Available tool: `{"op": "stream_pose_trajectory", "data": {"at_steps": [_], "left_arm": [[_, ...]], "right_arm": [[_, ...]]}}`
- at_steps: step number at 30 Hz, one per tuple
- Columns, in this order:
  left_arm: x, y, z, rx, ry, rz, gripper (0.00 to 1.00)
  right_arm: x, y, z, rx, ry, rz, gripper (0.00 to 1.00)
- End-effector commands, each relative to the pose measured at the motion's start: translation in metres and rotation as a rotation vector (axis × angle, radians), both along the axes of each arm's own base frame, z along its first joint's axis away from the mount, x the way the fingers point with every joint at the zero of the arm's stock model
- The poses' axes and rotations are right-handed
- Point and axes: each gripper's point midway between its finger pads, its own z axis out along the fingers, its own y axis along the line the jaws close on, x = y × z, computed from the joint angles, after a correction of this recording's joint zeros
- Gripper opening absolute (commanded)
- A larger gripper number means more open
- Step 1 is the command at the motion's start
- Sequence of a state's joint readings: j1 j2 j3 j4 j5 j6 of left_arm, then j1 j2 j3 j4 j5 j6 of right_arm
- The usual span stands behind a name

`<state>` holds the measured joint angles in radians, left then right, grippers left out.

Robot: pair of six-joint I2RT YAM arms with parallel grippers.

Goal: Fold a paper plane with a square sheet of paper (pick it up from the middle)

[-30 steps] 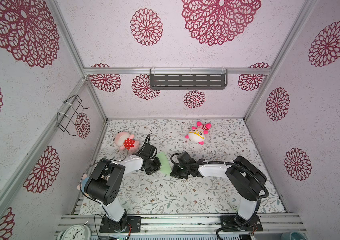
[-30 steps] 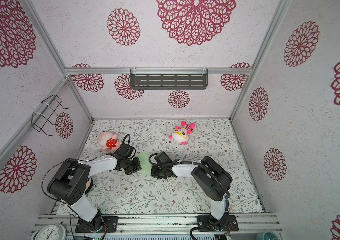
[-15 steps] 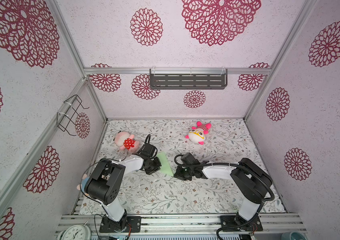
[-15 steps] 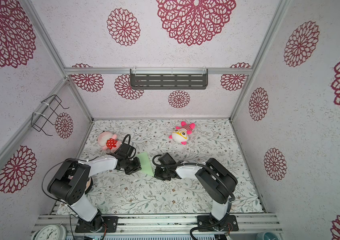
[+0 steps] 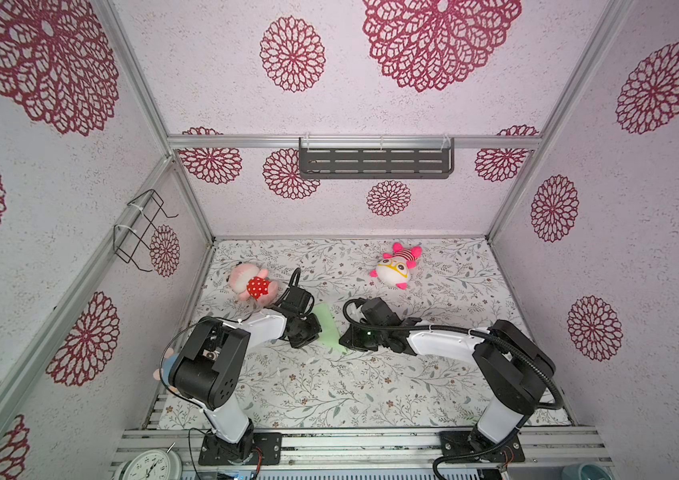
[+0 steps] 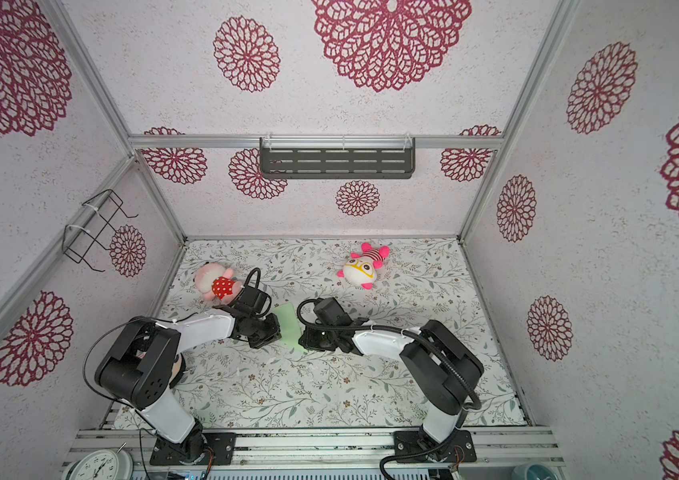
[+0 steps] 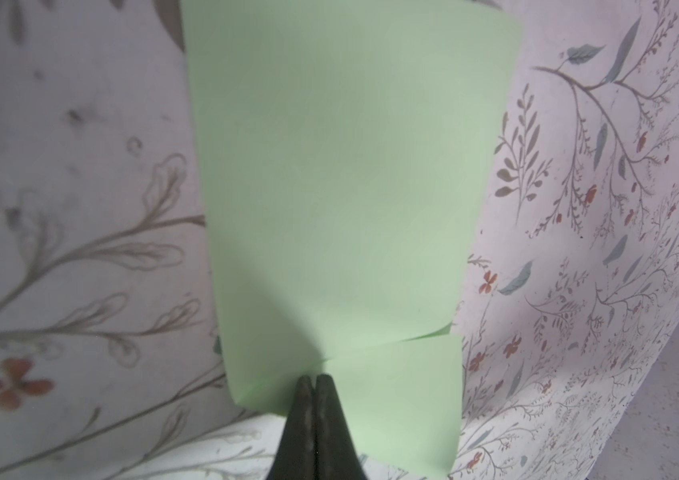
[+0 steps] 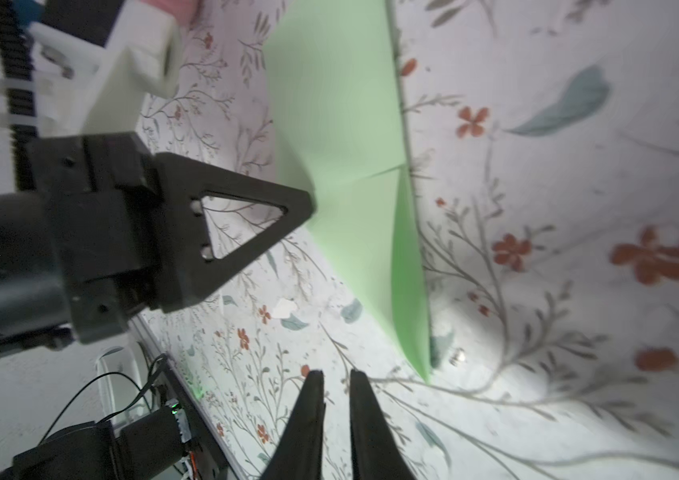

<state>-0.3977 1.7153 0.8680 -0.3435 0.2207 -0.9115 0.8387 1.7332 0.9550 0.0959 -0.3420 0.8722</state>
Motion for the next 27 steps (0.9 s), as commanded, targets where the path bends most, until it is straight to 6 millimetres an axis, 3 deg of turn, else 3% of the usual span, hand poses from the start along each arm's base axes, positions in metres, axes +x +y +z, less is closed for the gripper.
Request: {"op": "stream_pose_trajectory", "data": {"at_steps": [1,5,10,20,23,27], "left_arm": [[-0.037,0.043,-0.038,0.203,0.154,0.037,0.0],[-0.037,0.042,-0.038,0.202,0.155,0.036,0.0],[-0.038,0.041,-0.038,0.201,0.155,0.034,0.0],[-0.026,0.036,-0.024,0.197,0.106,0.001,0.0],[-0.017,0.028,-0.012,0.174,0.052,-0.02,0.0],[0.002,-0.001,0.031,0.067,-0.129,-0.102,0.0]], "right_arm": [[0.0,0.017,0.005,0.049,-0.007,0.051,0.15],[0.002,0.017,-0.011,0.002,0.028,0.047,0.14],[0.006,0.001,-0.036,-0.116,0.038,0.007,0.14],[0.004,-0.009,-0.057,-0.181,0.071,-0.016,0.16],[0.003,-0.013,-0.062,-0.204,0.081,-0.016,0.16],[-0.002,-0.017,-0.069,-0.224,0.104,-0.011,0.15]]}}
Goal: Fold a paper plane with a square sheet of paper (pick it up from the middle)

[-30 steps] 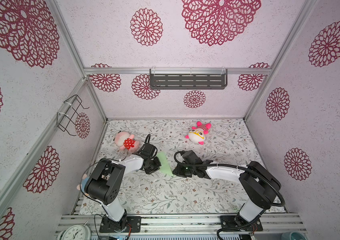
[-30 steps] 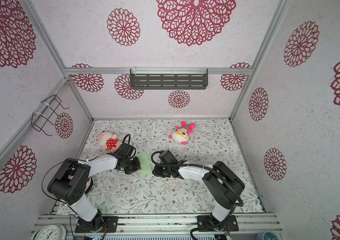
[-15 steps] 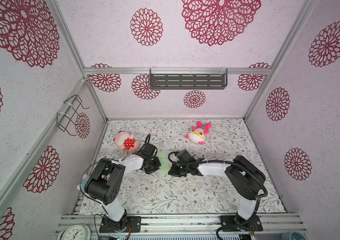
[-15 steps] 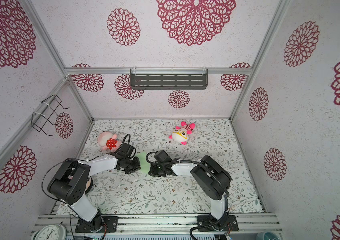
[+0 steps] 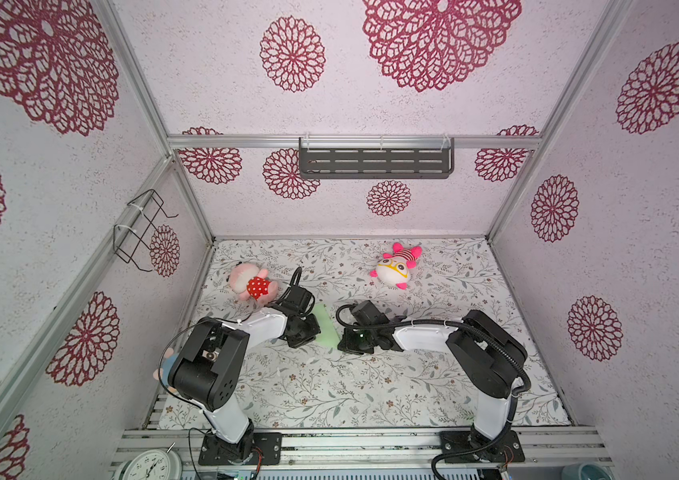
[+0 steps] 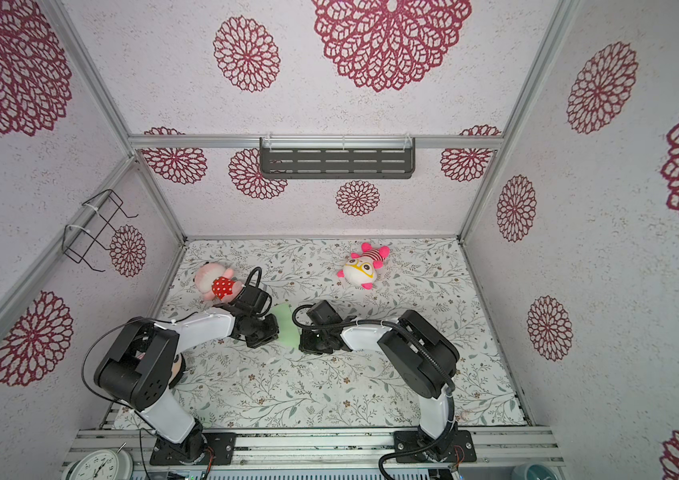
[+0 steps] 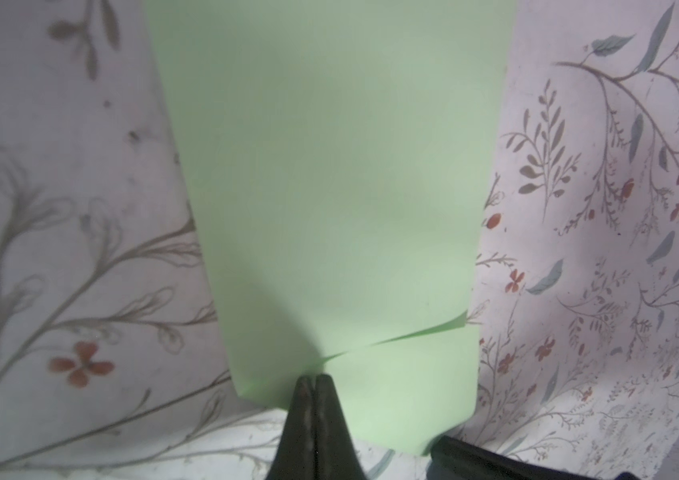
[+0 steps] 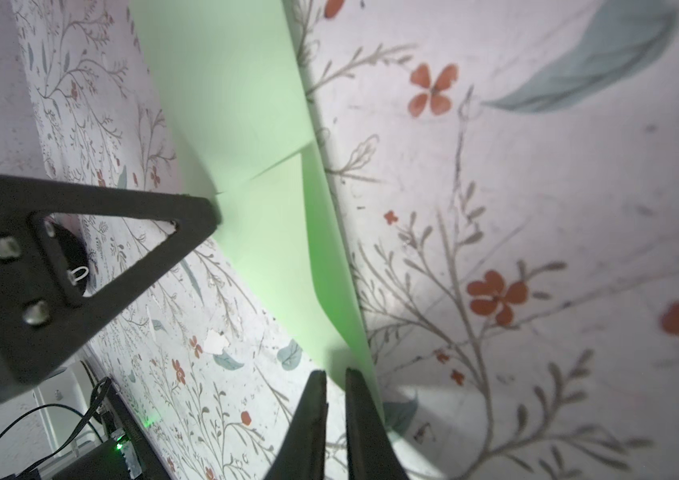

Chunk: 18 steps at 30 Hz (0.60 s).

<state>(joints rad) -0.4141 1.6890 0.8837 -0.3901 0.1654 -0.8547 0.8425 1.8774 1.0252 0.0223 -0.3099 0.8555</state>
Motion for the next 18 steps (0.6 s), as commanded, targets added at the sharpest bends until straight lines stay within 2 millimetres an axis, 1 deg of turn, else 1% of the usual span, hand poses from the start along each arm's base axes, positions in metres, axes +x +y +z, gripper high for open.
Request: {"op": "stream_pose_trajectory", "data": {"at_steps": [1,3,5,9,14,18], "left_arm": [[0.004,-0.011,0.034,-0.019,-0.133,-0.077,0.03],[0.004,-0.021,0.049,-0.057,-0.207,-0.114,0.05],[0.001,-0.026,0.055,-0.092,-0.247,-0.137,0.09],[-0.006,-0.036,0.05,-0.152,-0.238,-0.169,0.1],[-0.015,-0.054,0.037,-0.184,-0.202,-0.226,0.05],[-0.019,-0.063,0.026,-0.192,-0.177,-0.251,0.04]], "right_arm": [[-0.006,-0.016,-0.021,-0.098,0.038,-0.005,0.15],[-0.006,-0.016,-0.022,-0.101,0.035,-0.003,0.15],[-0.005,-0.017,-0.022,-0.102,0.035,-0.006,0.15],[-0.006,-0.017,-0.024,-0.103,0.043,-0.013,0.14],[-0.008,-0.019,-0.027,-0.108,0.056,-0.018,0.12],[-0.009,-0.02,-0.028,-0.108,0.061,-0.021,0.12]]}}
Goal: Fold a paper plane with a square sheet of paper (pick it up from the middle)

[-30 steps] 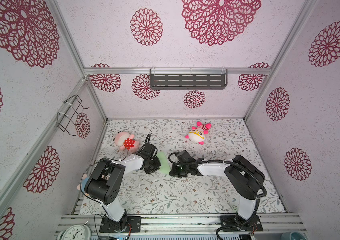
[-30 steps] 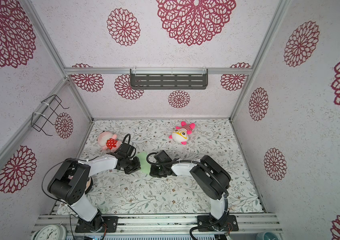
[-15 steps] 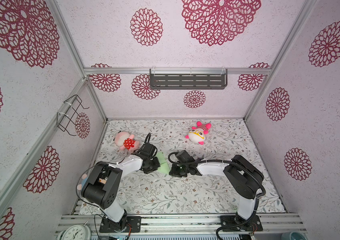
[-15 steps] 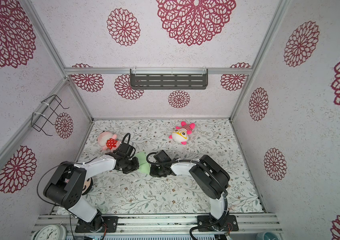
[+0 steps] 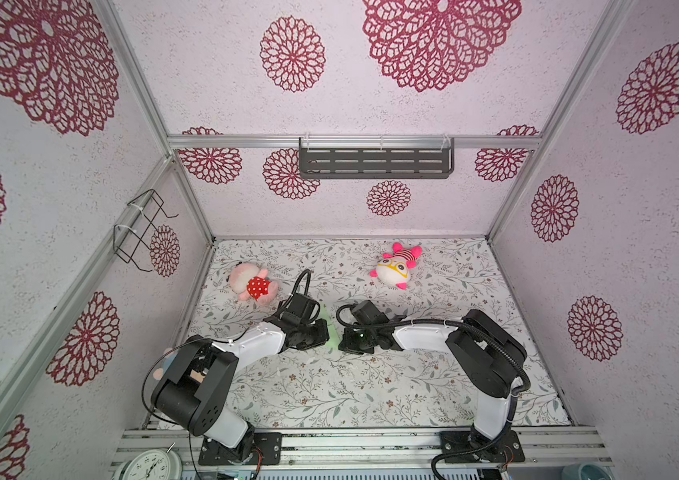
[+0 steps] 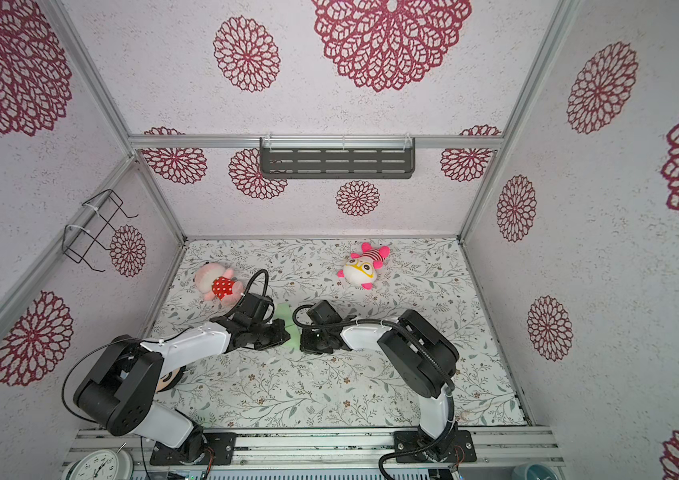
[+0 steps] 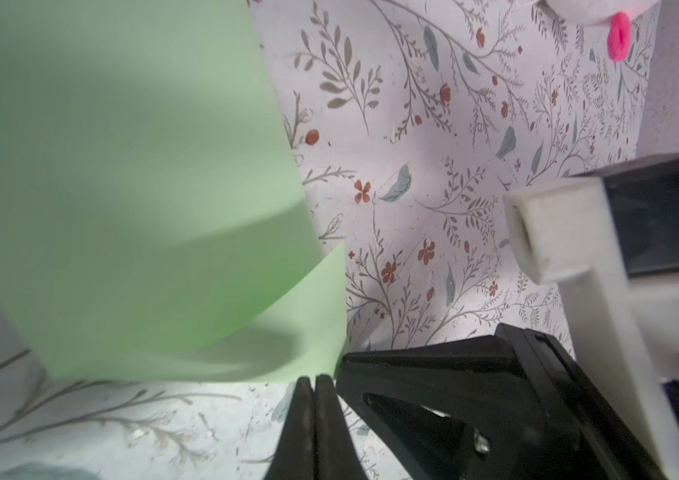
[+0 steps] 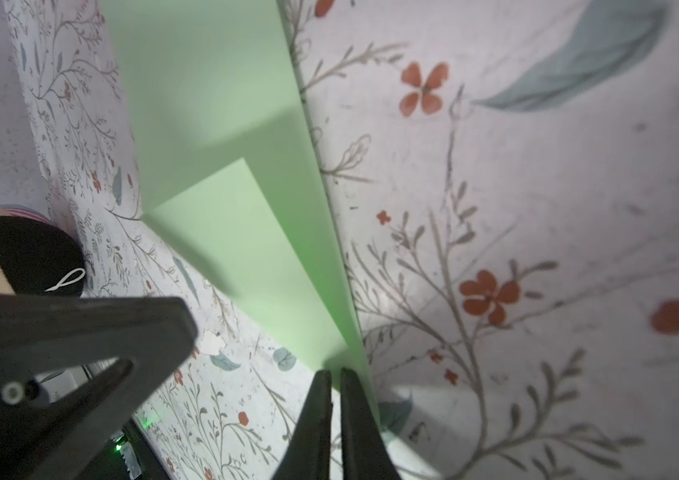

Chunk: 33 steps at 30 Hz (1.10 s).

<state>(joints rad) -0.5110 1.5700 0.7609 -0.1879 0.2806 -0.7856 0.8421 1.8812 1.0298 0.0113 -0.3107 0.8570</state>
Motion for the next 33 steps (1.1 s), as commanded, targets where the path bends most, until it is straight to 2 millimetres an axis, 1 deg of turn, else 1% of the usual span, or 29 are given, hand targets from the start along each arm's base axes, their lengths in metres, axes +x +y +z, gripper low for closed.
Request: {"op": "stream_pose_trajectory", "data": {"at_steps": [1,5,13,18,27,33], "left_arm": [[0.0,-0.013,-0.003,-0.028,-0.01,-0.046,0.04],[-0.001,-0.014,-0.011,-0.007,0.008,-0.051,0.04],[-0.003,-0.004,-0.028,0.07,0.046,-0.037,0.04],[-0.002,0.001,-0.034,0.115,0.052,-0.028,0.04],[-0.004,0.024,-0.041,0.253,0.07,-0.015,0.04],[-0.005,0.04,-0.043,0.356,0.078,-0.033,0.06]], "right_arm": [[-0.008,-0.019,-0.026,-0.099,0.054,-0.021,0.12],[-0.009,-0.019,-0.028,-0.1,0.06,-0.022,0.12],[-0.01,-0.021,-0.031,-0.114,0.072,-0.022,0.12],[-0.01,-0.021,-0.032,-0.116,0.078,-0.024,0.12],[-0.012,-0.026,-0.037,-0.147,0.091,-0.025,0.12],[-0.013,-0.027,-0.039,-0.151,0.098,-0.025,0.12]]}}
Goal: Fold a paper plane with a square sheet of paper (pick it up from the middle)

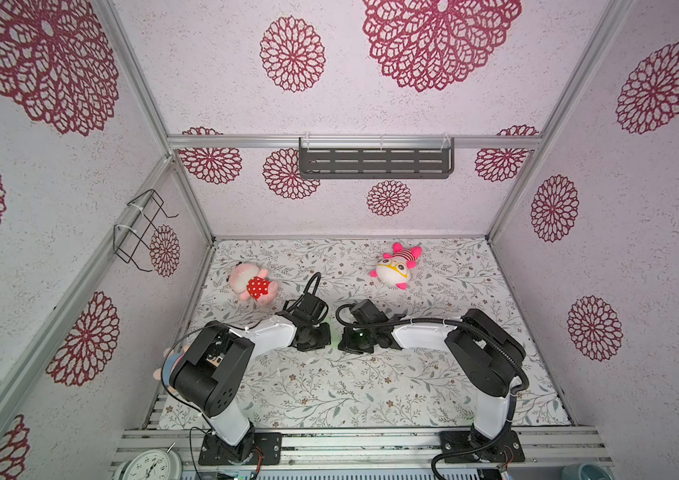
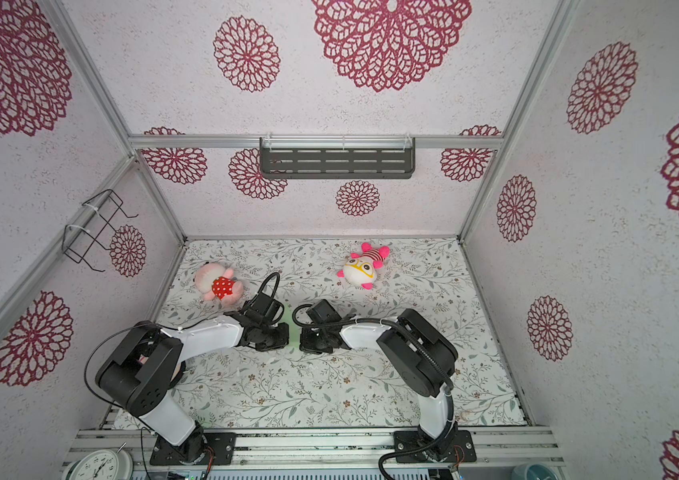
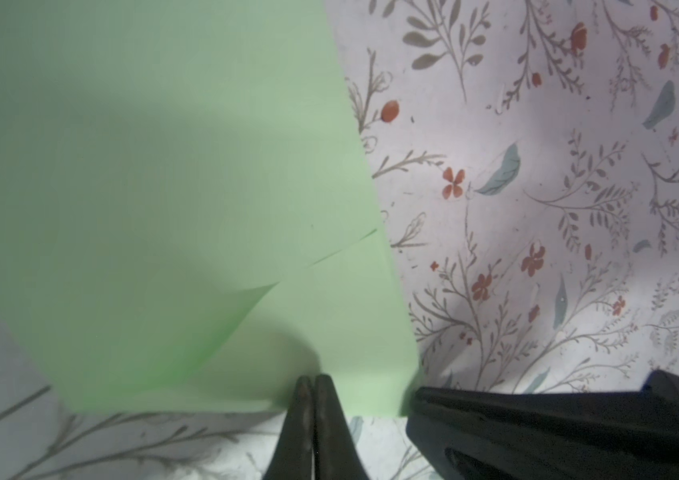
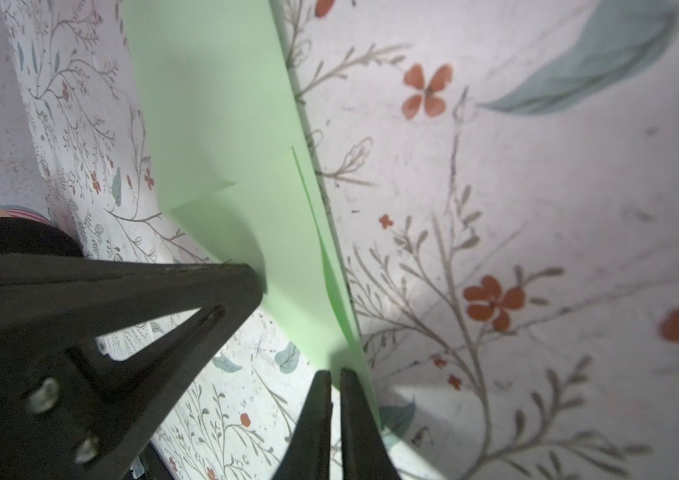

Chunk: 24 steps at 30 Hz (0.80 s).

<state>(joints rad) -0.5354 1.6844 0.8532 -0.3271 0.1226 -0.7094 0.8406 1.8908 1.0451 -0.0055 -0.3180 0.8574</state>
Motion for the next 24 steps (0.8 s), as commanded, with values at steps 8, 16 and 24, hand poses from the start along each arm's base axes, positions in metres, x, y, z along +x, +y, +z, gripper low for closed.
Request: {"op": "stream_pose_trajectory", "data": {"at_steps": [8,16,24], "left_arm": [[-0.005,0.033,-0.015,0.22,0.039,-0.021,0.08],[-0.005,0.046,-0.018,0.291,0.056,-0.019,0.08],[-0.007,0.062,-0.019,0.338,0.081,-0.009,0.1]], "right_arm": [[-0.014,-0.029,-0.04,-0.147,0.088,-0.03,0.12],[-0.013,-0.03,-0.039,-0.148,0.09,-0.035,0.12],[-0.011,-0.031,-0.04,-0.147,0.091,-0.038,0.12]]}}
